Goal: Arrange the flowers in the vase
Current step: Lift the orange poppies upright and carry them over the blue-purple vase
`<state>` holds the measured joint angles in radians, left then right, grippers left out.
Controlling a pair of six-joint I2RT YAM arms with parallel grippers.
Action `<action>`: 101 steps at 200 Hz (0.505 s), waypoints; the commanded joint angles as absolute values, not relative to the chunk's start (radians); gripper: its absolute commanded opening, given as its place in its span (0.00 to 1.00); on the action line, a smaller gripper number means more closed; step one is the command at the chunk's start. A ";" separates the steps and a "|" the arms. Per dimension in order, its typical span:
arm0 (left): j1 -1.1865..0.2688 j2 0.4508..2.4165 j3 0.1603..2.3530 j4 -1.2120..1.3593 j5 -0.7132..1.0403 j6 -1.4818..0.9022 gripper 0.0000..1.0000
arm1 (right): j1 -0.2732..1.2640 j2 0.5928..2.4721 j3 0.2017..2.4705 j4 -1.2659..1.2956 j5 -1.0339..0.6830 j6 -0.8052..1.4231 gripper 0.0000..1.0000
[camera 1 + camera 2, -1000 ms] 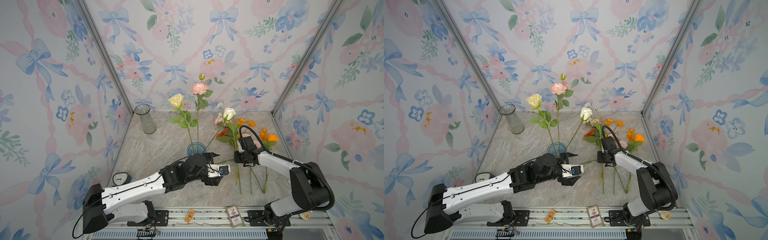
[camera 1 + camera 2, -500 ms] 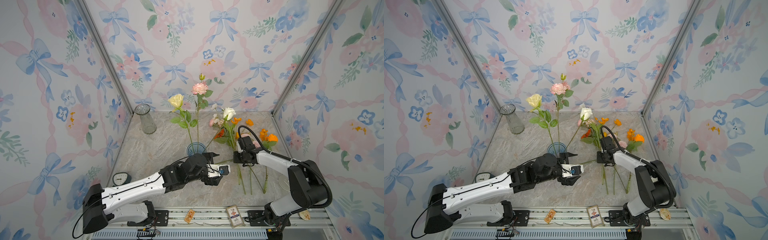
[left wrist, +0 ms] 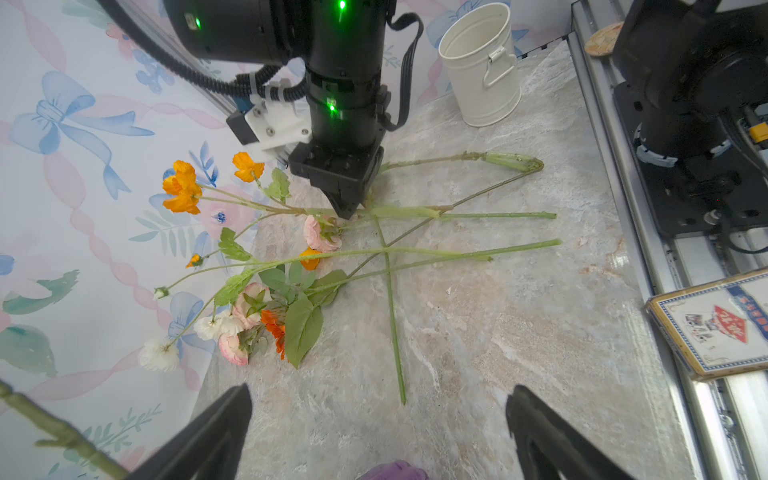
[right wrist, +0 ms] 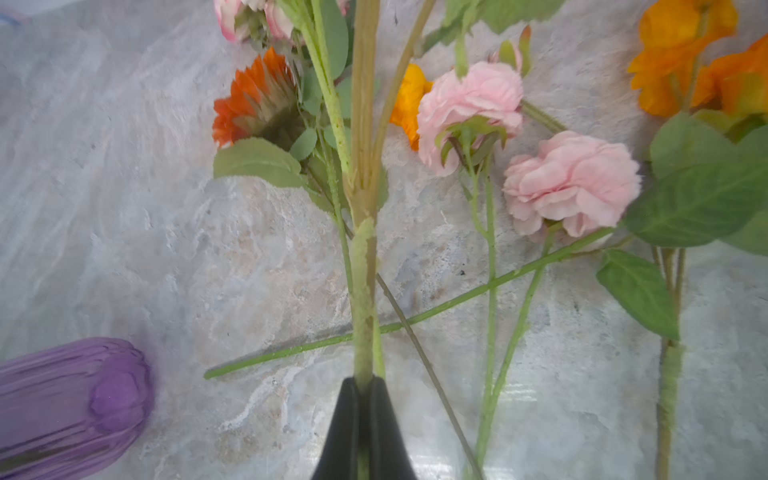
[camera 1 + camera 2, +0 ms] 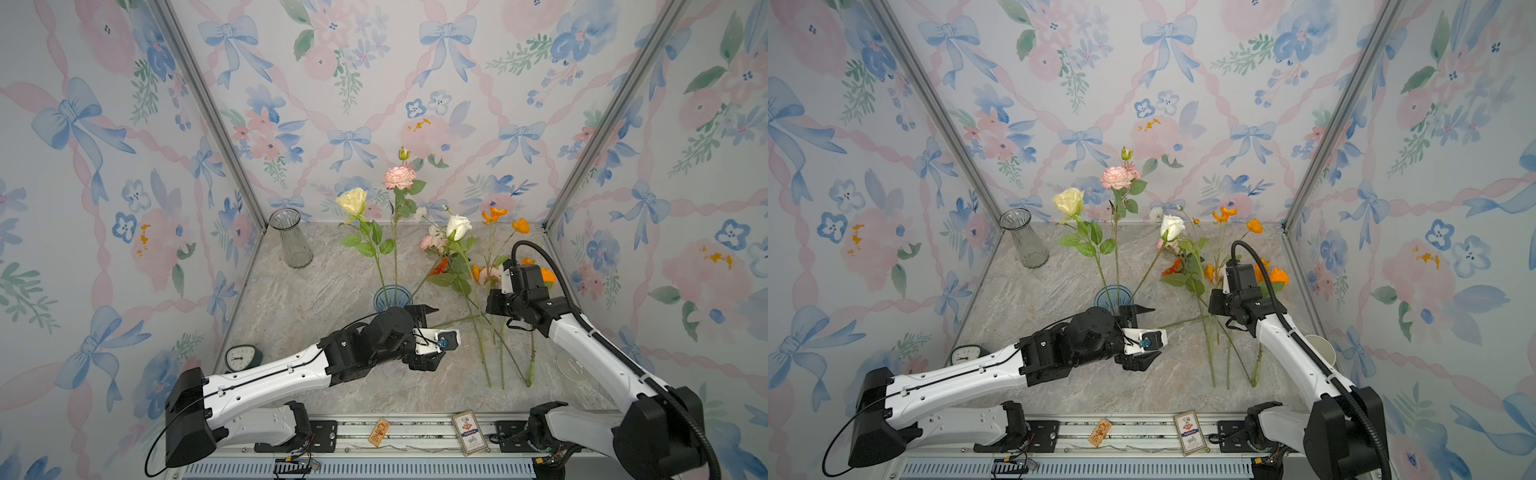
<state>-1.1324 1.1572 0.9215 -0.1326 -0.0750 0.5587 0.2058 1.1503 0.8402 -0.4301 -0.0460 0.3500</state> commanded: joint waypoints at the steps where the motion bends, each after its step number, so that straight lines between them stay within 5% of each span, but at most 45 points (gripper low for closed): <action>1: -1.137 1.132 0.922 -0.158 -0.079 0.575 0.98 | 0.155 1.040 0.789 -0.330 -0.090 0.408 0.00; 25: -1.121 1.094 0.926 -0.155 -0.039 0.568 0.98 | 0.131 0.959 0.801 -0.283 -0.081 0.443 0.00; 55: -1.097 1.077 0.927 -0.156 -0.035 0.568 0.98 | 0.117 1.085 1.027 -0.489 -0.394 0.329 0.00; 101: -1.094 1.098 0.939 -0.145 -0.024 0.538 0.98 | 0.170 0.954 0.934 -0.455 -0.286 0.320 0.00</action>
<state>-1.0992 1.0878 0.9215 -0.1444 -0.0467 0.5575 0.1715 1.0580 1.0080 -0.4526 -0.2752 0.3172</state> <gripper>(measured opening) 0.979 0.053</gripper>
